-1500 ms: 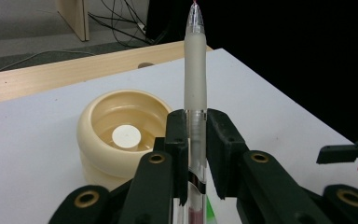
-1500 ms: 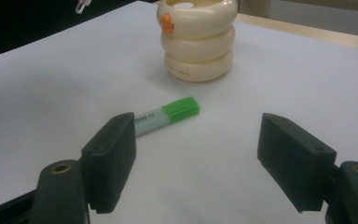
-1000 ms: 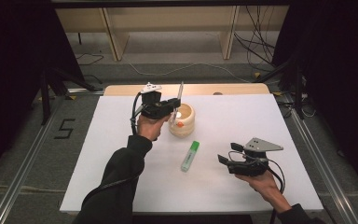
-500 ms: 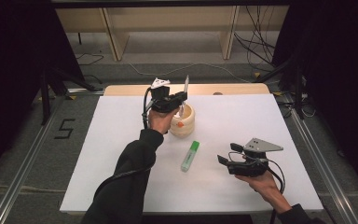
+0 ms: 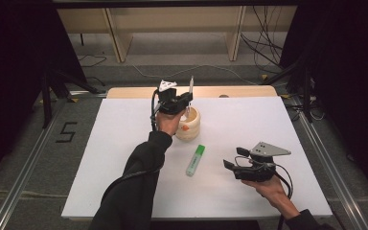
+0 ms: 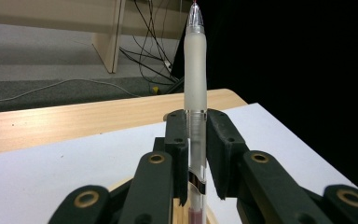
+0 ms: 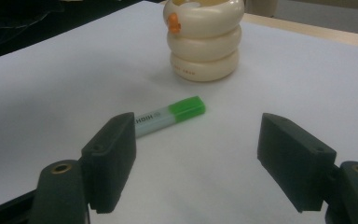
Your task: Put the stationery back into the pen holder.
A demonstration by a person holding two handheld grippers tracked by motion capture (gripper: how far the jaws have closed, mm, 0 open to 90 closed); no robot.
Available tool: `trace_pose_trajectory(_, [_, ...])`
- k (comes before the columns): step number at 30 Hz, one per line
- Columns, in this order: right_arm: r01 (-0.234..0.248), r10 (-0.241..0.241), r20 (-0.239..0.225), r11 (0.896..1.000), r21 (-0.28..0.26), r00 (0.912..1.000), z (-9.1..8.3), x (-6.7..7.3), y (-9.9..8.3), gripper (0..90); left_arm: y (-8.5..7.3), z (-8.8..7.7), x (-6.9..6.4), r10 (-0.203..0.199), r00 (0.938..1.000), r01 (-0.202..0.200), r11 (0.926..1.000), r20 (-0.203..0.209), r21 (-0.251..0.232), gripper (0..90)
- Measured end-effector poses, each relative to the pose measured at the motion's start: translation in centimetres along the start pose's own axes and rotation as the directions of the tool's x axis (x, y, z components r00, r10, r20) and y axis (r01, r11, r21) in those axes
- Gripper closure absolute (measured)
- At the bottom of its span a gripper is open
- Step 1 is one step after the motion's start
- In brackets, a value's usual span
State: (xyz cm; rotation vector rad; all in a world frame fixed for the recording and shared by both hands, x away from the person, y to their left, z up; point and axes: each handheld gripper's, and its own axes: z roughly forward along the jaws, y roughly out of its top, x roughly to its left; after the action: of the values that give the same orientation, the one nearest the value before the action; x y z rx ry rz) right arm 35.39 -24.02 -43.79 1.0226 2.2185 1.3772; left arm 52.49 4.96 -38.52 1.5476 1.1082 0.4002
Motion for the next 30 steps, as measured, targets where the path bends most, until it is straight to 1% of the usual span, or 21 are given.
trace_pose_trajectory(7, [0.0, 0.0, -0.002, 1.0, 0.0, 1.0, 0.0, 0.0, 0.0, 29.0, -0.7, 0.5, 0.0, -0.007, 1.0, 0.007, 1.0, -0.003, 0.002, 78.9])
trace_pose_trajectory(8, [0.001, -0.001, -0.003, 1.0, -0.001, 1.0, 0.0, 0.0, 0.0, 29.0, -0.8, 0.5, -0.1, -0.006, 1.0, 0.006, 1.0, -0.005, 0.007, 78.9])
trace_pose_trajectory(10, [0.001, -0.001, -0.004, 1.0, -0.002, 1.0, 0.0, 0.0, 0.0, 29.0, -0.9, 0.7, -0.1, 0.009, 0.9999, -0.009, 0.9999, -0.009, 0.013, 78.9])
trace_pose_trajectory(13, [0.001, -0.001, -0.004, 1.0, -0.001, 1.0, 0.0, 0.0, 0.0, 29.0, -1.0, 0.8, -0.1, 0.002, 1.0, -0.002, 0.9998, -0.009, 0.018, 78.9])
trace_pose_trajectory(15, [0.0, 0.0, -0.004, 1.0, 0.0, 1.0, 0.0, 0.0, 0.0, 29.0, -1.1, 0.9, -0.1, 0.004, 0.9999, -0.004, 0.9999, -0.009, 0.016, 78.8])
trace_pose_trajectory(16, [0.001, -0.001, -0.005, 1.0, -0.001, 1.0, 0.0, 0.0, 0.0, 29.0, -1.2, 1.0, -0.2, 0.0, 1.0, 0.0, 0.9998, -0.008, 0.021, 78.7])
trace_pose_trajectory(20, [0.001, -0.001, -0.004, 1.0, 0.0, 1.0, 0.0, 0.0, 0.0, 29.0, -1.3, 1.0, -0.1, 0.007, 0.9999, -0.007, 0.9993, -0.007, 0.037, 78.5])
trace_pose_trajectory(28, [0.003, -0.003, -0.004, 1.0, 0.001, 1.0, 0.1, 0.0, 0.0, 29.0, -1.8, 1.1, 0.0, -0.008, 0.9999, 0.009, 0.9983, -0.007, 0.057, 78.1])
trace_pose_trajectory(29, [0.001, -0.001, -0.003, 1.0, 0.002, 1.0, 0.0, 0.0, 0.0, 29.0, -1.8, 1.2, 0.0, -0.016, 0.9998, 0.017, 0.9979, -0.007, 0.063, 78.1])
trace_pose_trajectory(30, [0.0, 0.0, -0.005, 1.0, -0.001, 1.0, 0.0, 0.0, 0.0, 29.0, -1.9, 1.2, 0.1, -0.008, 0.9999, 0.008, 0.9977, -0.007, 0.068, 78.0])
